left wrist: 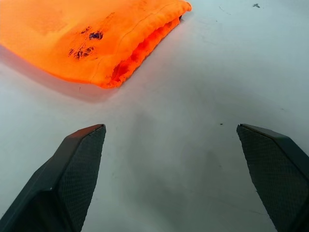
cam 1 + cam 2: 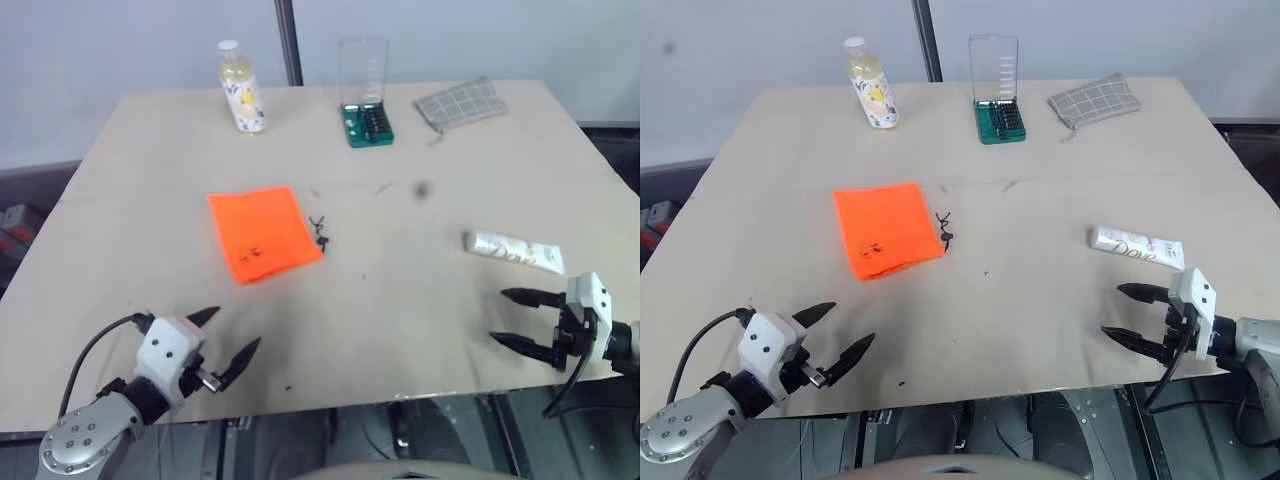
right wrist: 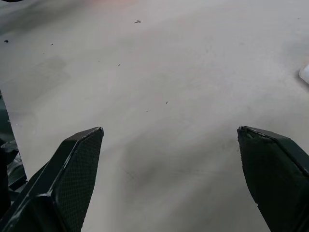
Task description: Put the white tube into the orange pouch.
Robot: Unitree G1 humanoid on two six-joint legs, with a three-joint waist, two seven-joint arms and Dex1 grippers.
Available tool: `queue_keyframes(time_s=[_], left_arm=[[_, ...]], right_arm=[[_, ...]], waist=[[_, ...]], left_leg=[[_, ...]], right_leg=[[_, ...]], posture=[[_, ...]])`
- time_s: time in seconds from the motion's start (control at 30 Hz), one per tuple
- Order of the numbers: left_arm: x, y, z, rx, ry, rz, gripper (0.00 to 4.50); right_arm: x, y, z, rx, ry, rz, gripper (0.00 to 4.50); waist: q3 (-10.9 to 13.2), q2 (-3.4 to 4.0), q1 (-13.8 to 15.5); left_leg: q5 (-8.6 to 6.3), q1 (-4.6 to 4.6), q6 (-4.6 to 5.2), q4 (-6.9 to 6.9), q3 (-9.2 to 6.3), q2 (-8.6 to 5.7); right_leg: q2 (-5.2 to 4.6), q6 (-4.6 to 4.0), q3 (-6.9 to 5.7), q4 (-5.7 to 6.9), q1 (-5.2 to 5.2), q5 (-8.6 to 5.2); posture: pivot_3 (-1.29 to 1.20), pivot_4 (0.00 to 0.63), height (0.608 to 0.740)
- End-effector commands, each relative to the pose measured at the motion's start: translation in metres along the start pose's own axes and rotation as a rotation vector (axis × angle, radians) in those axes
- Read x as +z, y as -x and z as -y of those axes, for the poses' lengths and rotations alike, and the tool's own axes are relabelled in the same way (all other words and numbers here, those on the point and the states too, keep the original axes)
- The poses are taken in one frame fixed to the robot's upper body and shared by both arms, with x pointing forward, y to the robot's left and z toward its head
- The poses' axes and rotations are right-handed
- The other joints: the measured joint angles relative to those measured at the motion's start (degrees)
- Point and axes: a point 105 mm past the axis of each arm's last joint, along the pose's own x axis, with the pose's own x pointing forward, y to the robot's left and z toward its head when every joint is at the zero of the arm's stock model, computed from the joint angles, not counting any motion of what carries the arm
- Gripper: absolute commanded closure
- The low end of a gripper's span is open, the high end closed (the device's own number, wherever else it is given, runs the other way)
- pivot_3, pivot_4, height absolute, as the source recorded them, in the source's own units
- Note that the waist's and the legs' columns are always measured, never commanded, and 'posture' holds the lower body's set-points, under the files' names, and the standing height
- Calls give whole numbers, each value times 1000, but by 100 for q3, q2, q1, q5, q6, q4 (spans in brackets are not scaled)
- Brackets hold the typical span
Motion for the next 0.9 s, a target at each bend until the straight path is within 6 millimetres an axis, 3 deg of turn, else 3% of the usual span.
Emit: queue_keyframes(time_s=[0.03,0.63,0.9], left_arm=[[11,2,-2,3,-24,37,0],[21,-6,-2,9,-25,87,0],[31,-30,-13,107,-200,117,0]], right_arm=[[17,2,-2,6,43,40,27],[27,-3,-12,30,38,72,27],[37,-15,-22,63,51,108,27]], waist=[[2,-2,1],[7,-3,11],[7,-3,41]], left_leg=[[0,0,0,0,0,0],[0,2,0,4,1,-1],[1,4,0,8,5,-3]], right_leg=[[0,0,0,0,0,0],[1,0,0,4,2,1],[4,0,-1,8,6,1]], posture=[[0,150,740],[0,150,740],[0,150,740]])
